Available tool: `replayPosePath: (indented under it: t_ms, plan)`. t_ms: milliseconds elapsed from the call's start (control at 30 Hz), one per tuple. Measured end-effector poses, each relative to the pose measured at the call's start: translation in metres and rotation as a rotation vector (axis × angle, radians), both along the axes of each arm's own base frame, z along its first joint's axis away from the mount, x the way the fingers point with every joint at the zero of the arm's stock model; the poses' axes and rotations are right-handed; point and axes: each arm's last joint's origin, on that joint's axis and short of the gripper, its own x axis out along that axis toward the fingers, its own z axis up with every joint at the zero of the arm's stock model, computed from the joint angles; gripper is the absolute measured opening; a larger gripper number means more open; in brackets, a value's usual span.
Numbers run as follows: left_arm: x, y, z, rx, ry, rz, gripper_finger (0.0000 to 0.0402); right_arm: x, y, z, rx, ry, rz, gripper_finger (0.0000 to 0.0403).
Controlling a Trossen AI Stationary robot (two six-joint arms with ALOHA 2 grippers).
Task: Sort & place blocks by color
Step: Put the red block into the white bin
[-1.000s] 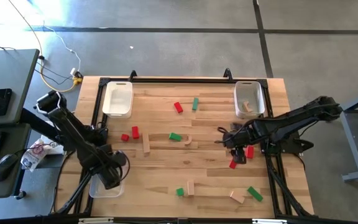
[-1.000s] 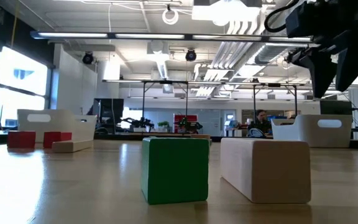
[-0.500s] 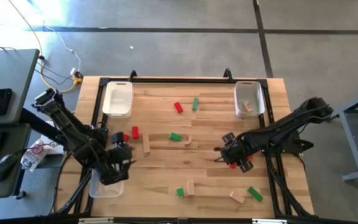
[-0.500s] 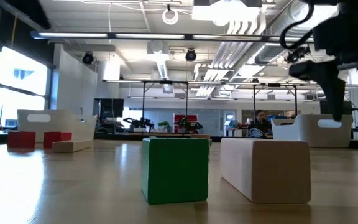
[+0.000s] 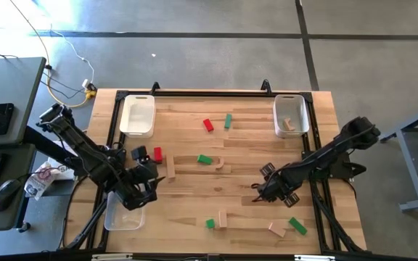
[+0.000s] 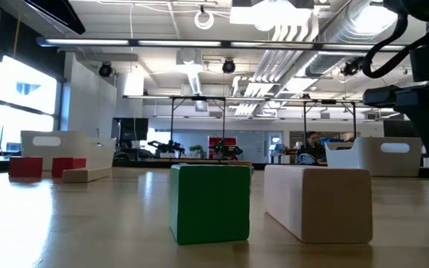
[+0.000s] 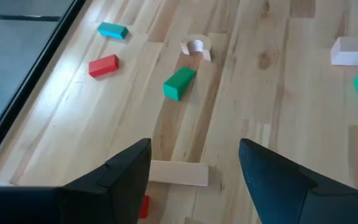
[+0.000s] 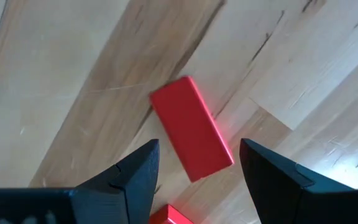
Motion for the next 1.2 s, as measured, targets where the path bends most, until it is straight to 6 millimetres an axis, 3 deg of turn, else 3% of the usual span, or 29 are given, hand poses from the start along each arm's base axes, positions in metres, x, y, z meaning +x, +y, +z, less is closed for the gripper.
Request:
replayPosePath:
  t_ms: [533, 800, 933, 1200]
  plan:
    - [0.004, 0.008, 0.0, 0.02, 0.016, 0.018, 0.0231, 0.003, 0.005, -0.028, -0.126, 0.101, 0.051, 0.0208]
    - [0.006, 0.011, 0.0, 0.058, 0.046, -0.012, 0.0232, 0.003, 0.005, -0.029, -0.124, 0.102, 0.046, 0.0146]
    - [0.009, 0.018, 0.0, 0.075, 0.058, 0.003, 0.0231, 0.004, 0.005, -0.029, -0.118, 0.099, -0.008, 0.011]
    - [0.016, 0.036, 0.0, 0.129, 0.113, 0.022, 0.023, 0.005, 0.005, -0.027, -0.144, 0.073, -0.207, 0.011]
